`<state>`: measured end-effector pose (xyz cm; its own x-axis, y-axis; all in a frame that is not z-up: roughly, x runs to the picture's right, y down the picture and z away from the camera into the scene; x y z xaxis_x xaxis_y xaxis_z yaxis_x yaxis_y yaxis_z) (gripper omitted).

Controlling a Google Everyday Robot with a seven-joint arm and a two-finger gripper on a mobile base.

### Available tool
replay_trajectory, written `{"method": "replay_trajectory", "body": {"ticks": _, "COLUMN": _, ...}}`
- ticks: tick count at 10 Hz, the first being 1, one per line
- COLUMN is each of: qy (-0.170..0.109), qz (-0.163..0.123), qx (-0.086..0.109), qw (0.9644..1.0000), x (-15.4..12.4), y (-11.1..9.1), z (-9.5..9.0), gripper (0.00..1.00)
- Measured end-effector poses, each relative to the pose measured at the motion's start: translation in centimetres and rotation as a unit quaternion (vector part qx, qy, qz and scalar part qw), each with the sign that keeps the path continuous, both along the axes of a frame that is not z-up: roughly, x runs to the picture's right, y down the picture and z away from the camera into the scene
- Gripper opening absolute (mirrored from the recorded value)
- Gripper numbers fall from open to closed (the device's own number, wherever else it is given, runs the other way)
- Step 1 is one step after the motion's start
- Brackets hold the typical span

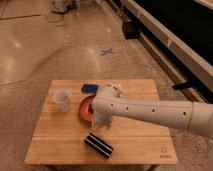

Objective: Place the eraser in the ceramic cup

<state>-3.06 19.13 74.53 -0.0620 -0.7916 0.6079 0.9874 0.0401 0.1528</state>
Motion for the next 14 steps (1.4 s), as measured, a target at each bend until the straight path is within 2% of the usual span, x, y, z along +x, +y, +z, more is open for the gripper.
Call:
{"method": "replay_trajectory", "body": {"ticks": 2, "qy": -0.009, "qz": -0.008, "qx": 0.000, "qw": 0.9999, "x": -0.7, "y": 0.5, "z": 0.0, "gripper": 0.54}}
{"method": "replay_trajectory", "body": {"ticks": 4, "qy": -0.041, "qz": -0.034, "qx": 0.007, "qw": 0.9986, "x": -3.0, "y": 1.7, "z": -0.2, "gripper": 0.54}}
{"method": "replay_trajectory", "body": {"ticks": 5, "qy": -0.064, "qz": -0.051, "qx": 0.014, "qw": 0.9966, "x": -4.5, "y": 2.4, "z": -0.4, "gripper": 0.54}}
{"method": "replay_trajectory", "body": {"ticks": 7, "qy": -0.116, "qz": -0.091, "qx": 0.035, "qw": 0.9885, "x": -6.8, "y": 3.8, "z": -0.9, "gripper": 0.54}}
{"method": "replay_trajectory", "body": {"ticks": 8, "qy": -0.131, "qz": -0.105, "qx": 0.044, "qw": 0.9849, "x": -7.1, "y": 4.2, "z": -1.0, "gripper": 0.54}}
{"method": "replay_trajectory", "body": {"ticks": 9, "qy": -0.147, "qz": -0.128, "qx": 0.057, "qw": 0.9791, "x": -7.2, "y": 4.7, "z": -0.9, "gripper": 0.54}}
{"method": "replay_trajectory", "body": {"ticks": 10, "qy": -0.155, "qz": -0.143, "qx": 0.063, "qw": 0.9756, "x": -7.1, "y": 4.9, "z": -0.9, "gripper": 0.54}}
{"method": "replay_trajectory", "body": {"ticks": 12, "qy": -0.164, "qz": -0.170, "qx": 0.073, "qw": 0.9689, "x": -6.3, "y": 5.4, "z": -0.6, "gripper": 0.47}}
{"method": "replay_trajectory", "body": {"ticks": 13, "qy": -0.166, "qz": -0.182, "qx": 0.075, "qw": 0.9662, "x": -5.7, "y": 5.5, "z": -0.6, "gripper": 0.49}}
{"method": "replay_trajectory", "body": {"ticks": 14, "qy": -0.167, "qz": -0.192, "qx": 0.075, "qw": 0.9642, "x": -5.3, "y": 5.7, "z": -0.6, "gripper": 0.55}}
